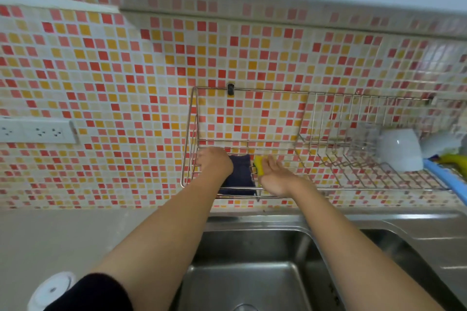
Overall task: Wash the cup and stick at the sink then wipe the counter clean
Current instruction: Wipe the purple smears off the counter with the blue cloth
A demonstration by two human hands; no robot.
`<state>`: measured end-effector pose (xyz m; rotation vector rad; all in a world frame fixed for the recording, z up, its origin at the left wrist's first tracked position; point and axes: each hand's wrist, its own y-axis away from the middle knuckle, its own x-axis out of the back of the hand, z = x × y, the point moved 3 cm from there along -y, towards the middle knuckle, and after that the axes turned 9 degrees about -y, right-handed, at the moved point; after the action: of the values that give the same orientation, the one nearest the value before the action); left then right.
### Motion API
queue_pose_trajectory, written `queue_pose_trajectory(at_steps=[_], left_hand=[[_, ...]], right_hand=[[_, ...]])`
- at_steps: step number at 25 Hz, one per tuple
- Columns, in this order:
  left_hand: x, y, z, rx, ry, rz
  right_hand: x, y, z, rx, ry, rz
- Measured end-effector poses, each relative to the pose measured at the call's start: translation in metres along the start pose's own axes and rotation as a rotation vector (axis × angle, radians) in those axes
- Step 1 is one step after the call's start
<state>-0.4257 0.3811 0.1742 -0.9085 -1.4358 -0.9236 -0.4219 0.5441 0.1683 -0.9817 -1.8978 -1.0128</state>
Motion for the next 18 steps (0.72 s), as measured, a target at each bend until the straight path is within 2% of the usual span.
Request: queue_pose_trajectory(at_steps=[3, 5, 8, 10, 14, 16, 18], left_hand=[[0.009, 0.009, -0.003, -0.04, 0.409, 0.036], [0.019, 0.018, -0.008, -0.052, 0.73, 0.068], [0.051, 0.046, -0.022, -0.183, 1.107, 0.038], [0.078, 0.068, -0.037, -0.283, 1.28, 0.025], [0.111, 0.109, -0.085, -0.389, 1.4, 0.04], [0.112, 0.123, -0.116, -0.387, 1.381, 0.08], [0.104, 0.137, -0.148, -0.333, 1.327, 0.149]], right_hand=[[-0.001, 0.004, 0.0, 0.034, -0.026, 0.102], [0.003, 0.011, -0.001, 0.082, -0.126, 0.248], [0.015, 0.034, -0.02, 0.221, -0.395, 0.47], [0.024, 0.051, -0.042, 0.283, -0.643, 0.481], [0.025, 0.069, -0.099, 0.302, -1.143, 0.272], [0.017, 0.074, -0.126, 0.379, -1.328, 0.297], [0.006, 0.084, -0.153, 0.496, -1.349, 0.383]])
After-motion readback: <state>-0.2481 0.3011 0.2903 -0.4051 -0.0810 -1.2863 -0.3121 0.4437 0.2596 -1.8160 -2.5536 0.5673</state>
